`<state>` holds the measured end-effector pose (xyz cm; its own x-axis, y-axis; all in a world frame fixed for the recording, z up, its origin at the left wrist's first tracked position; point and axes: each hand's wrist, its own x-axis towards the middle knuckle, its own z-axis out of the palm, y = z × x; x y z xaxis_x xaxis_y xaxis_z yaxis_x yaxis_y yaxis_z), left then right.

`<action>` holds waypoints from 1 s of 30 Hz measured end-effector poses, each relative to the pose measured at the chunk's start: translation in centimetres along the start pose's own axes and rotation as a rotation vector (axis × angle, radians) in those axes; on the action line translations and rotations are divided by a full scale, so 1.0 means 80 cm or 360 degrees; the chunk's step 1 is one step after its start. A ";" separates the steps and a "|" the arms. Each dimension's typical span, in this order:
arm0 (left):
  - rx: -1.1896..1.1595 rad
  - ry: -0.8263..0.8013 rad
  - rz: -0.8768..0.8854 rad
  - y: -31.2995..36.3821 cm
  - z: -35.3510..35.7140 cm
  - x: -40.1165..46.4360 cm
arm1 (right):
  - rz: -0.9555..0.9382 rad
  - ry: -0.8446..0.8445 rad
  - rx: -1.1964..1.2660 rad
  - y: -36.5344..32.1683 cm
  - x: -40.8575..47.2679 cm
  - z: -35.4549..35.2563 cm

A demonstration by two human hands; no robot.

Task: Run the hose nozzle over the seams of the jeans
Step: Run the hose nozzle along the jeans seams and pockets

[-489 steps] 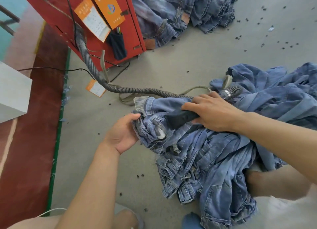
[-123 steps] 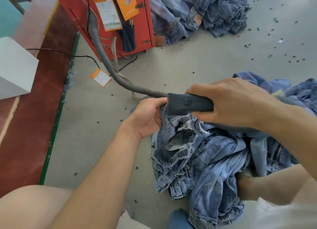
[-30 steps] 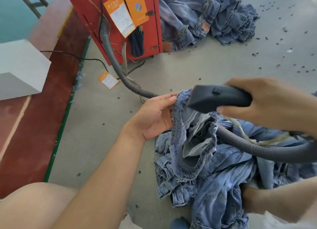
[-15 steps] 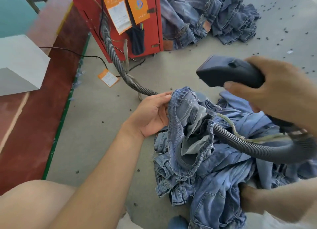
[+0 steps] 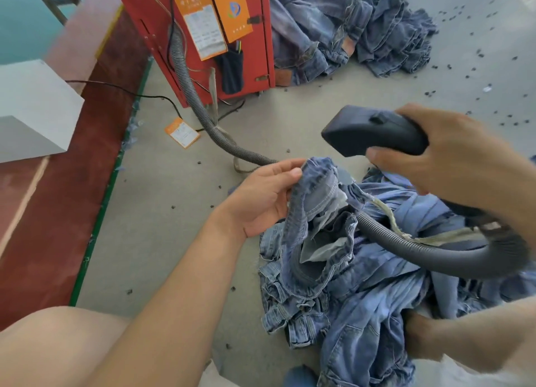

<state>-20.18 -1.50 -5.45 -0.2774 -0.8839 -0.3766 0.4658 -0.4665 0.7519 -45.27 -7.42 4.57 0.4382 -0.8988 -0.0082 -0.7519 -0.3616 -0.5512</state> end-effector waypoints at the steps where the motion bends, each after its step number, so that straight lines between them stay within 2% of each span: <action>1: 0.0005 0.0001 0.0006 -0.001 0.001 0.000 | 0.0004 -0.0085 -0.0012 0.000 0.000 -0.005; 5: 0.0085 -0.0056 0.0026 -0.001 0.003 0.001 | 0.0016 -0.0379 -0.0204 -0.006 -0.004 0.008; 12: 0.0134 0.0006 0.0008 0.000 -0.002 -0.002 | 0.0067 -0.0021 -0.0223 -0.005 0.004 0.017; 14: 0.0141 0.0028 0.0000 0.001 0.001 -0.002 | 0.0073 -0.0122 -0.0117 -0.005 0.002 0.007; 16: 0.0186 0.0026 -0.0006 0.001 0.005 -0.003 | 0.0056 -0.0300 -0.0150 -0.009 -0.003 0.008; 18: 0.0237 0.0024 -0.0013 0.000 0.005 -0.003 | 0.0042 -0.0339 -0.0205 -0.013 -0.003 0.018; 23: 0.0318 0.0098 -0.0043 -0.010 0.001 -0.001 | 0.0153 0.0013 -0.0038 0.000 0.016 0.017; 26: 0.0713 0.0065 0.0127 -0.012 0.001 0.002 | 0.0271 0.0041 0.0354 0.014 0.018 0.005; 28: 0.1093 0.0232 0.0355 -0.012 0.004 0.005 | 0.0416 -0.0078 0.0586 0.019 0.018 0.007; 30: 0.1423 0.0533 0.0698 -0.019 0.007 0.009 | 0.0531 -0.0204 0.0633 0.024 0.018 0.013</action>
<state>-21.53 -1.44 -6.56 0.0755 -0.9971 -0.0023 -0.3587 -0.0293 0.9330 -45.56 -9.18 2.65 0.2825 -0.9024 -0.3255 -0.6267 0.0833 -0.7748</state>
